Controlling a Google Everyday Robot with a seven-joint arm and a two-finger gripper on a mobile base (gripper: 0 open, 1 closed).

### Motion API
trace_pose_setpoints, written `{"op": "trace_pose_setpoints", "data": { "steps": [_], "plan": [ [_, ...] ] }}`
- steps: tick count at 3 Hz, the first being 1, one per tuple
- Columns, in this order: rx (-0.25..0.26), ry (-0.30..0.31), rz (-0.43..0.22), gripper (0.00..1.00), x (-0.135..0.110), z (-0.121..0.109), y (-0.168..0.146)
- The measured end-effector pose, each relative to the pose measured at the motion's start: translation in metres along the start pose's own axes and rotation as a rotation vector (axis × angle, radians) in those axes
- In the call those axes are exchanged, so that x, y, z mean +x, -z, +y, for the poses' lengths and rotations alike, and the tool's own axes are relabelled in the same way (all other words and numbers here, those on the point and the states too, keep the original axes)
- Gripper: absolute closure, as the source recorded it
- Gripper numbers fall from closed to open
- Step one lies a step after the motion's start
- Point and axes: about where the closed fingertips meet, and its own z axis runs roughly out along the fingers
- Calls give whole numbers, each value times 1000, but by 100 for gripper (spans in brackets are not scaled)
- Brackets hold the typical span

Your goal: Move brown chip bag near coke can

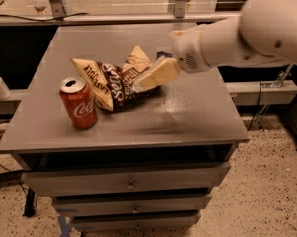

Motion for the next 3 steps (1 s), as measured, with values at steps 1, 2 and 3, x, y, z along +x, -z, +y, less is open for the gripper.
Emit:
{"op": "trace_pose_setpoints", "data": {
  "steps": [1, 2, 3],
  "plan": [
    [157, 19, -88, 0, 14, -46, 81],
    [222, 31, -80, 0, 31, -57, 117],
    [221, 28, -80, 0, 31, -56, 116]
  ]
}}
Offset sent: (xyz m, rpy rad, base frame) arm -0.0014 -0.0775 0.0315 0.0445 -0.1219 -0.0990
